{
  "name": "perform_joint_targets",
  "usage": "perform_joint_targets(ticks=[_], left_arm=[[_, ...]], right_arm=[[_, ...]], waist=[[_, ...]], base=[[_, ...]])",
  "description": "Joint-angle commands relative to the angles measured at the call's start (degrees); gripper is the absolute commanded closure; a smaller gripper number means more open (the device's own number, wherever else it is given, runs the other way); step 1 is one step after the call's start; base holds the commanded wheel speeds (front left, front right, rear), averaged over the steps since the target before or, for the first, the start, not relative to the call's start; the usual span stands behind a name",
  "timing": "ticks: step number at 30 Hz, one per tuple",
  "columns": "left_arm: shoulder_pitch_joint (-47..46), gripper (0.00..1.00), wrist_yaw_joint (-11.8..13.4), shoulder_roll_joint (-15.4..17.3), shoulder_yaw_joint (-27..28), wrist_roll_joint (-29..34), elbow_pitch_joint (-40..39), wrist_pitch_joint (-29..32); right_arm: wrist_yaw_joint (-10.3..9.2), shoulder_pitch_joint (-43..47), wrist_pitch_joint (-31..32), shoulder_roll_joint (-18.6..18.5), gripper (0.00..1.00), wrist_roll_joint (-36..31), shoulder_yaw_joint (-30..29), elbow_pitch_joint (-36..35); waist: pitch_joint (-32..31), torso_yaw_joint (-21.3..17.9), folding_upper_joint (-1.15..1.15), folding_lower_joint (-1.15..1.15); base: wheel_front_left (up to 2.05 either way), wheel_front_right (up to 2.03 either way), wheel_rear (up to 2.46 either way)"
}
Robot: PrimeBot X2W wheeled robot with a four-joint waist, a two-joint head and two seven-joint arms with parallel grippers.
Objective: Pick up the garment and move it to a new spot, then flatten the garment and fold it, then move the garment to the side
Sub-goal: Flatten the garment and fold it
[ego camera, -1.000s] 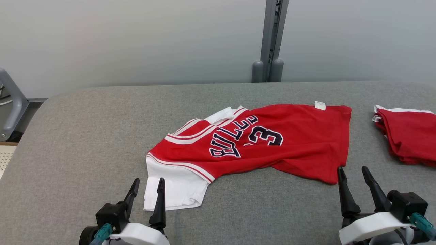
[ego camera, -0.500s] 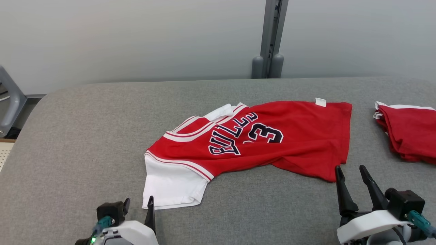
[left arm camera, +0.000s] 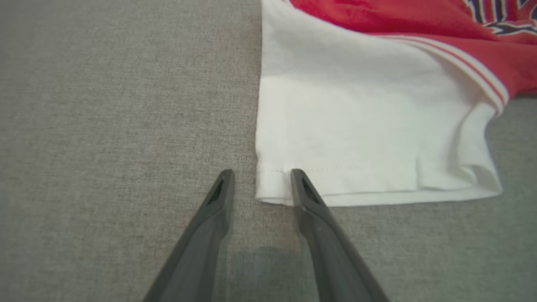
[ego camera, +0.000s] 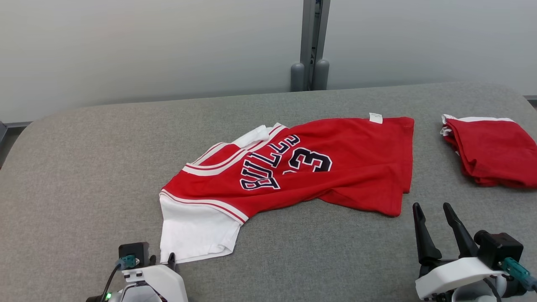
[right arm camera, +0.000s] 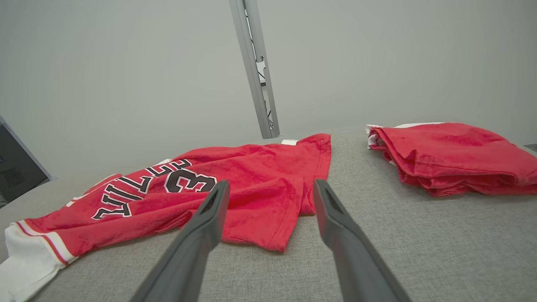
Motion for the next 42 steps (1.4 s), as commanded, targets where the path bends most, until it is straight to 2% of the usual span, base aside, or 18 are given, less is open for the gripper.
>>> perform_joint_targets(ticks=[1, 3, 5, 16, 21, 32, 42], left_arm=[[-0.8, 0.45, -0.6, 0.1, -0.5, -0.4, 1.3, 0.5], [-1.0, 0.67, -1.3, -0.1, -1.0, -0.7, 2.4, 0.6], [-1.3, 1.0, -1.7, -0.2, -1.3, -1.2, 2.8, -0.1], [-1.7, 1.0, -4.4, -0.4, -1.3, -2.8, -3.0, -10.2], [0.5, 1.0, -3.9, 0.5, -1.0, -2.5, -9.9, -12.1], [6.3, 1.0, -1.0, 2.6, -1.2, -1.9, -23.9, -9.4], [8.4, 1.0, 0.3, 2.8, -2.2, -2.1, -28.5, -7.2]], right_arm=[[0.01, -0.4, -0.2, -0.3, 0.0, -0.3, -0.2, 0.1], [0.01, -0.2, -0.2, -0.3, 0.0, -0.3, -0.3, 0.2], [0.01, 0.0, -0.2, -0.3, 0.0, -0.5, -0.7, 0.5], [0.01, 1.3, 2.3, -0.3, 0.0, -0.7, -3.0, 5.5], [0.01, 1.1, 2.8, -0.3, 0.0, -0.1, -3.3, 8.8], [0.01, -3.1, 3.4, -0.3, 0.0, 1.2, -2.9, 16.4], [0.01, -11.7, 4.2, -0.3, 0.0, 0.8, -4.2, 27.3]], waist=[[0.0, -0.4, 0.0, 0.0], [0.0, -0.5, 0.0, 0.0], [0.0, -0.5, 0.0, 0.0], [-0.7, 1.9, 0.0, 0.0], [-1.0, 3.3, 0.0, 0.0], [-0.7, 5.7, 0.0, 0.0], [0.7, 6.9, 0.0, 0.0]], base=[[0.0, 0.0, 0.0], [0.0, 0.0, 0.0], [0.0, 0.0, 0.0], [0.0, 0.0, 0.0], [0.0, 0.0, 0.0], [0.0, 0.0, 0.0], [0.0, 0.0, 0.0]])
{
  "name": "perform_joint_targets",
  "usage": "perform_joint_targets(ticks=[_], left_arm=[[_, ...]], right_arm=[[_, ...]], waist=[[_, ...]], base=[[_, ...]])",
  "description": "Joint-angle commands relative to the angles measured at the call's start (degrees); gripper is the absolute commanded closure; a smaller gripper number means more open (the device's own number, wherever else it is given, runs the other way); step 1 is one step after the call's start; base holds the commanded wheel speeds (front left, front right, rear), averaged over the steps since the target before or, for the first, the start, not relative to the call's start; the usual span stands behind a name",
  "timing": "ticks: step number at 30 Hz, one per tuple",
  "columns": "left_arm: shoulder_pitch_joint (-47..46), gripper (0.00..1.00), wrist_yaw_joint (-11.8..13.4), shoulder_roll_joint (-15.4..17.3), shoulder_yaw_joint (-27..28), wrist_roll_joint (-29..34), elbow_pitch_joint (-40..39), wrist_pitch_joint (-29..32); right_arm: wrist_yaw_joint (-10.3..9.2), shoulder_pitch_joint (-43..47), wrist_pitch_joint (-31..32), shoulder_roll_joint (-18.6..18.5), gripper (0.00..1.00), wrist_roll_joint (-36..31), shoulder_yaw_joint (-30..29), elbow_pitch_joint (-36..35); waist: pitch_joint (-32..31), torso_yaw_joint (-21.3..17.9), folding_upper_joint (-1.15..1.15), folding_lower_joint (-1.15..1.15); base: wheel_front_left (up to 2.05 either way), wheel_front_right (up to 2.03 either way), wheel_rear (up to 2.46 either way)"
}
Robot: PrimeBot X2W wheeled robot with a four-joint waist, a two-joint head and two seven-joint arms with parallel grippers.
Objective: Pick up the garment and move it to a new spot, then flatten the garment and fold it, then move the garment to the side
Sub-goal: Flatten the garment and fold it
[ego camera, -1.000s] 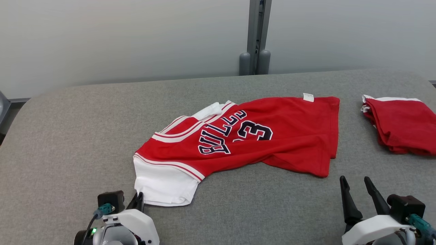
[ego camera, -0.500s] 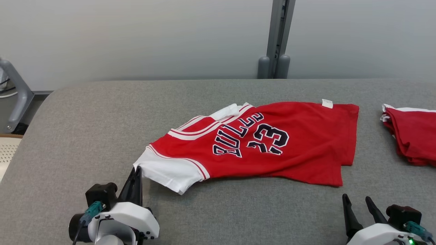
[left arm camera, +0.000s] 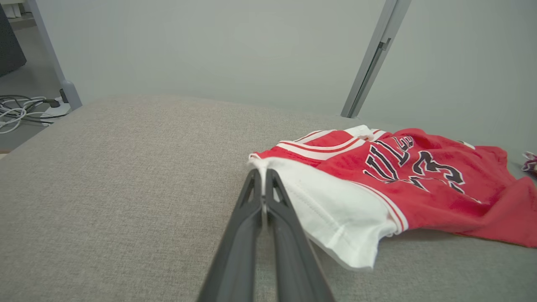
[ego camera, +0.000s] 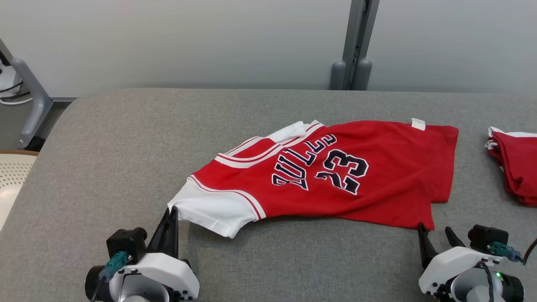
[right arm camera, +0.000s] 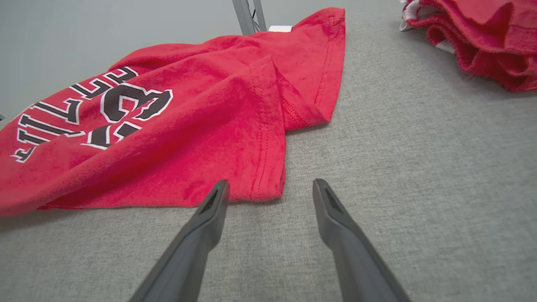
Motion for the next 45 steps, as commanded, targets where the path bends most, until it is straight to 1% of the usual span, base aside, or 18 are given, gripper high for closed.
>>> perform_joint_targets(ticks=[1, 7, 8, 10, 11, 13, 14, 15, 16, 20, 26, 29, 30, 31, 34, 35, 40, 45], left_arm=[[0.5, 1.0, 0.2, 0.3, 0.1, 0.0, -0.3, 0.0], [-0.1, 1.0, 0.4, 0.4, 0.1, -0.3, -0.4, -0.4], [-0.1, 1.0, 0.4, 0.4, 0.1, -0.3, -0.4, -0.5], [-0.2, 1.0, 0.5, 0.4, 0.0, -0.5, -0.3, -0.6], [-0.3, 1.0, 0.5, 0.4, 0.1, -0.5, -0.2, -0.7], [-0.5, 1.0, 0.6, 0.3, 0.0, -0.5, -0.1, -0.9], [-0.6, 1.0, 0.7, 0.3, 0.0, -0.6, -0.1, -1.0], [-0.6, 1.0, 0.6, 0.3, 0.0, -0.6, -0.1, -1.2], [-0.7, 1.0, 0.6, 0.3, 0.0, -0.7, -0.1, -1.3], [-1.0, 1.0, 0.3, 0.4, 0.2, -1.0, -0.3, -2.3], [-1.9, 1.0, -0.6, 0.5, 0.6, -1.4, -1.1, -4.2], [-2.3, 1.0, -1.2, 0.4, 1.2, -1.9, -2.4, -5.4], [-2.6, 1.0, -1.3, 0.3, 1.5, -2.2, -3.0, -5.7], [-3.2, 1.0, -2.1, 0.0, 2.1, -3.0, -4.6, -6.4], [-3.4, 1.0, -3.2, -0.5, 2.9, -3.9, -7.4, -6.9], [-3.6, 1.0, -3.2, -0.3, 3.1, -3.6, -8.4, -7.0], [-4.2, 1.0, -3.3, 0.0, 3.7, -2.5, -13.8, -7.4], [-4.5, 1.0, -3.3, 0.8, 4.4, -1.3, -20.5, -7.4]], right_arm=[[0.01, -1.2, 0.0, -0.3, 0.0, -0.7, -0.3, 1.3], [0.01, -5.2, 0.9, -0.3, 0.0, -1.5, -0.2, 7.6], [0.01, -5.8, 1.2, -0.3, 0.02, -1.3, 0.0, 8.4], [0.01, -6.7, 1.6, -0.3, 0.24, -0.6, 0.4, 10.1], [0.01, -7.2, 2.0, -0.3, 0.53, -0.2, 0.7, 10.9], [0.01, -8.0, 2.3, -0.2, 0.65, 0.7, 1.4, 12.3], [0.01, -8.4, 2.2, -0.2, 0.7, 1.3, 1.6, 12.8], [0.01, -8.9, 1.9, -0.2, 0.83, 1.8, 1.8, 13.0], [0.01, -9.4, 1.3, -0.2, 1.0, 2.5, 1.8, 13.2], [0.01, -10.7, -0.3, -0.3, 1.0, 5.0, 2.7, 13.1], [0.01, -11.1, -1.9, -0.7, 1.0, 7.8, 3.8, 10.1], [0.01, -10.3, -2.3, -1.0, 1.0, 10.7, 4.7, 6.1], [0.01, -9.9, -2.4, -1.0, 1.0, 12.2, 5.3, 4.1], [0.01, -8.5, -1.7, -1.8, 1.0, 15.8, 6.2, -0.5], [0.01, -6.3, -0.4, -4.0, 1.0, 20.3, 7.2, -8.2], [0.02, -5.3, 0.1, -4.6, 1.0, 21.4, 7.4, -11.0], [0.02, -0.3, 2.8, -7.8, 1.0, 25.7, 6.4, -24.5], [0.02, 4.6, 6.5, -9.1, 1.0, 27.8, 3.4, -37.9]], waist=[[0.3, 0.3, 0.0, 0.0], [1.0, 1.4, 0.0, 0.0], [1.1, 1.5, 0.0, 0.0], [1.2, 1.6, 0.0, 0.0], [1.3, 1.7, 0.0, 0.0], [1.4, 1.7, 0.0, 0.0], [1.4, 1.8, 0.0, 0.0], [1.5, 1.7, 0.0, 0.0], [1.5, 1.7, 0.0, 0.0], [1.5, 1.3, 0.0, 0.0], [1.1, 0.3, 0.0, 0.0], [0.8, -0.5, 0.0, 0.0], [0.6, -0.8, 0.0, 0.0], [0.4, -1.5, 0.0, 0.0], [-0.1, -2.6, 0.0, 0.0], [-0.2, -2.9, 0.0, 0.0], [-0.9, -4.8, 0.0, 0.0], [-1.6, -6.3, 0.0, 0.0]], base=[[0.0, 0.0, 0.0], [0.0, 0.0, 0.0], [0.0, 0.0, 0.0], [0.0, 0.0, 0.0], [0.0, 0.0, 0.0], [0.0, 0.0, 0.0], [0.0, 0.0, 0.0], [0.0, 0.0, 0.0], [0.0, 0.0, 0.0], [0.0, 0.0, 0.0], [0.0, 0.0, 0.0], [0.0, 0.0, 0.0], [0.0, 0.0, 0.0], [0.0, 0.0, 0.0], [0.0, 0.0, 0.0], [0.0, 0.0, 0.0], [0.0, 0.0, 0.0], [0.0, 0.0, 0.0]])
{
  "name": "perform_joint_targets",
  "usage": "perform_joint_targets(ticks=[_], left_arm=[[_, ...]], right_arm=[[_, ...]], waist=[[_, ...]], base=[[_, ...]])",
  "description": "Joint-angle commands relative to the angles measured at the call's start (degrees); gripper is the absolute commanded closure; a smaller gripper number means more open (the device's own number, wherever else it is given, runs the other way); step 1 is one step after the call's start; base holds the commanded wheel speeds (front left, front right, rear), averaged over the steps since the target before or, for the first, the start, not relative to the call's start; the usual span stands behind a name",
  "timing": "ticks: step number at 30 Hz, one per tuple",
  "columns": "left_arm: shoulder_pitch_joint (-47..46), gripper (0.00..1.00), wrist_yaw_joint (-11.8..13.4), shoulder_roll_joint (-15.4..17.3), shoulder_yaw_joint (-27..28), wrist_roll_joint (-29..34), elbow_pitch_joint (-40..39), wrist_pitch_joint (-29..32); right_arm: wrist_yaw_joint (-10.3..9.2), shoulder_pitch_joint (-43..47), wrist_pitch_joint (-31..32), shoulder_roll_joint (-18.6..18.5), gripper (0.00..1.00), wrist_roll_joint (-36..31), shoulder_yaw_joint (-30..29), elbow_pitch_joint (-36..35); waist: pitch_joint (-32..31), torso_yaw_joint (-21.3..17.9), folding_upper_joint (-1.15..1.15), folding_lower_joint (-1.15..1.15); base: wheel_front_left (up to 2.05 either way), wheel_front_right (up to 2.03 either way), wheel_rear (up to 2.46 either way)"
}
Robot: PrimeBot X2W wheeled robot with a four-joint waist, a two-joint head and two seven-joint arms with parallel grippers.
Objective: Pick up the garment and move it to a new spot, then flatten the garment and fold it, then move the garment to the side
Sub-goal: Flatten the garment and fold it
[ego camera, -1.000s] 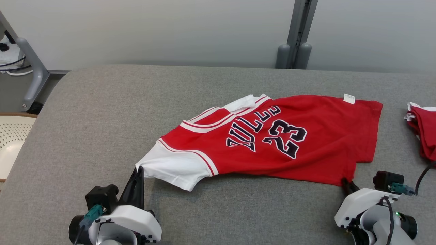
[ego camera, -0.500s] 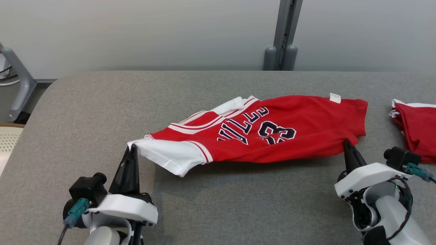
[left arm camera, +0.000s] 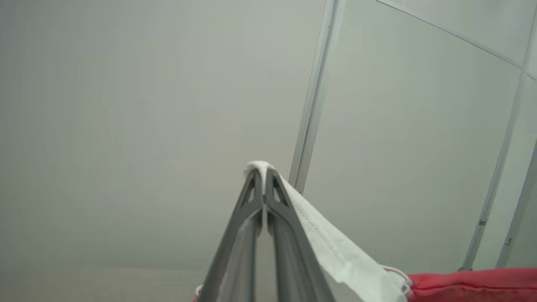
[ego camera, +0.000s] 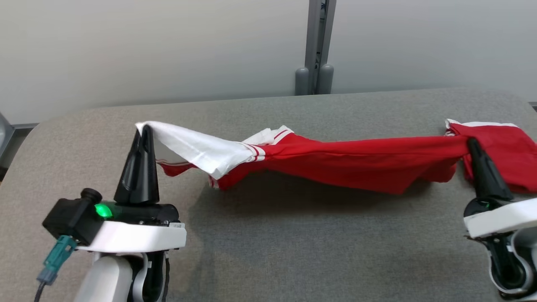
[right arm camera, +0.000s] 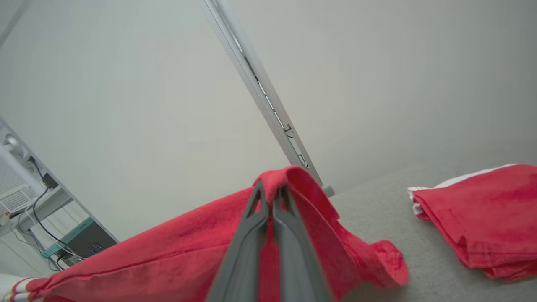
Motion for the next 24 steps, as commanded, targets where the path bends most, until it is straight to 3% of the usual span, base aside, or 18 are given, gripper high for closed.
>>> perform_joint_targets(ticks=[1, 7, 13, 17, 24], left_arm=[[-0.8, 1.0, 0.0, 0.7, 0.4, 0.6, -2.4, -0.2], [-0.7, 1.0, 0.9, 1.9, 0.3, 2.2, -11.7, 0.6], [-1.6, 1.0, 1.1, 2.9, -1.0, 3.1, -19.2, 3.5], [-4.1, 1.0, -0.2, 3.0, -2.3, 2.0, -18.6, 5.7], [-15.1, 1.0, -4.0, 4.2, -2.1, -0.4, -10.0, 8.4]], right_arm=[[0.03, 1.8, 1.4, -0.5, 1.0, 0.5, -1.4, -4.0], [0.03, 7.0, 6.8, 0.8, 1.0, 1.0, -6.6, -19.1], [0.03, 9.6, 12.0, 3.3, 1.0, -0.2, -11.4, -29.6], [0.03, 7.4, 14.8, 4.5, 1.0, -2.0, -12.4, -30.2], [0.03, -4.2, 17.2, 3.3, 1.0, -4.2, -10.6, -22.2]], waist=[[-0.4, -0.7, 0.0, 0.0], [-0.6, -1.8, 0.0, 0.0], [1.1, -2.1, 0.0, 0.0], [4.0, -1.9, 0.0, 0.0], [11.6, -1.7, 0.0, 0.0]], base=[[0.0, 0.0, 0.0], [0.0, 0.0, 0.0], [0.0, 0.0, 0.0], [0.0, 0.0, 0.0], [0.0, 0.0, 0.0]])
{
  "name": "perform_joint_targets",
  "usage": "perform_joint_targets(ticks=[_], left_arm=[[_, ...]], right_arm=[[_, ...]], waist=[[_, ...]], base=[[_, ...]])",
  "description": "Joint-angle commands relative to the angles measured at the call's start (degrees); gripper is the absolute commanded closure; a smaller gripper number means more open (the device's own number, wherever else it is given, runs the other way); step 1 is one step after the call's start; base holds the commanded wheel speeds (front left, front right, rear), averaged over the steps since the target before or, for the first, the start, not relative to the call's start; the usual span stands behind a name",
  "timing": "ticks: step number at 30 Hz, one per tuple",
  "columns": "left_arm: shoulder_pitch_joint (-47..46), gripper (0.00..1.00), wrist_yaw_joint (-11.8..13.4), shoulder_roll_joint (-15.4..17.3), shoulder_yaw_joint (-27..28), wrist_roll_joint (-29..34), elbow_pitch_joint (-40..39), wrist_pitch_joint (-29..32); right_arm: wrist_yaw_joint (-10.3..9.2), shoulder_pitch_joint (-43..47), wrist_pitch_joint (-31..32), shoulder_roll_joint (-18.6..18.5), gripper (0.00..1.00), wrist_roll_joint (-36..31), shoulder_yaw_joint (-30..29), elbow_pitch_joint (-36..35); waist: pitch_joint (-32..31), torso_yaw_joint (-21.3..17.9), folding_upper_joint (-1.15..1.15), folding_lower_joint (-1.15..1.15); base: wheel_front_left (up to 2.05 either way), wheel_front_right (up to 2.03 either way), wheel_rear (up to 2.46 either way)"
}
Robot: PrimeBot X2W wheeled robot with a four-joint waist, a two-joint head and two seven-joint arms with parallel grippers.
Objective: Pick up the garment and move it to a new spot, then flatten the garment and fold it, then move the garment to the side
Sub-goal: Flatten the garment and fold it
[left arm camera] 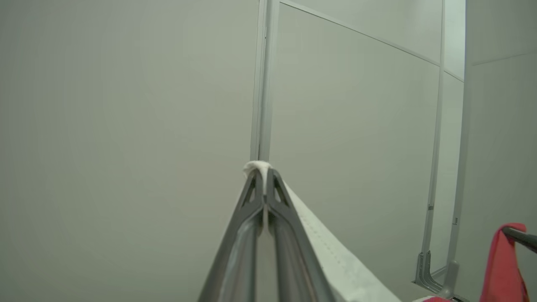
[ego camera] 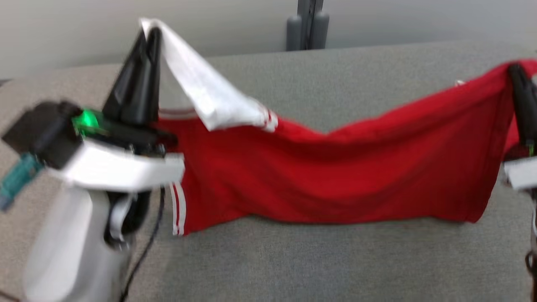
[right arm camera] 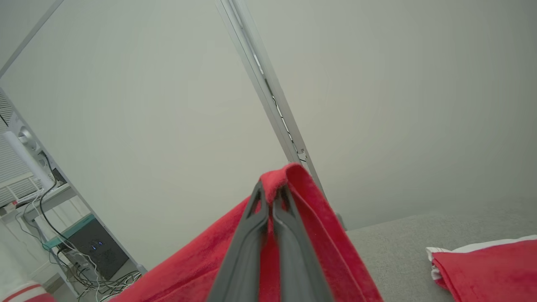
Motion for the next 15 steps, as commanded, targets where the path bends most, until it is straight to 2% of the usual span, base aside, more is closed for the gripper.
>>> perform_joint_targets(ticks=[1, 5, 9, 13, 15], left_arm=[[-3.6, 1.0, -0.7, 0.6, 0.5, -0.5, 1.6, 0.4], [-18.9, 1.0, -3.0, 1.9, 1.2, 0.0, 11.6, 2.8], [-37.5, 1.0, -3.6, 2.6, 1.8, 1.6, 22.2, 4.6], [-54.5, 1.0, -3.4, 2.6, 0.8, 5.5, 32.4, 2.5], [-61.5, 1.0, -3.0, 2.2, 0.4, 7.4, 37.0, -0.7]], right_arm=[[0.04, -3.4, 0.2, -0.7, 1.0, -0.5, 0.3, 1.4], [0.04, -18.7, 0.0, -1.6, 1.0, -2.8, 2.1, 9.9], [0.03, -36.8, -2.0, -1.9, 1.0, -6.2, 3.5, 19.8], [0.03, -54.0, -7.2, -0.4, 1.0, -10.8, 3.9, 31.3], [0.03, -61.1, -11.2, 0.2, 1.0, -13.7, 3.7, 36.8]], waist=[[4.8, 0.1, 0.0, 0.0], [11.1, 0.2, 0.0, 0.0], [16.7, -0.1, 0.0, 0.0], [20.4, -0.6, 0.0, 0.0], [21.3, -0.7, 0.0, 0.0]], base=[[0.0, 0.0, 0.0], [0.0, 0.0, 0.0], [0.0, 0.0, 0.0], [0.0, 0.0, 0.0], [0.0, 0.0, 0.0]])
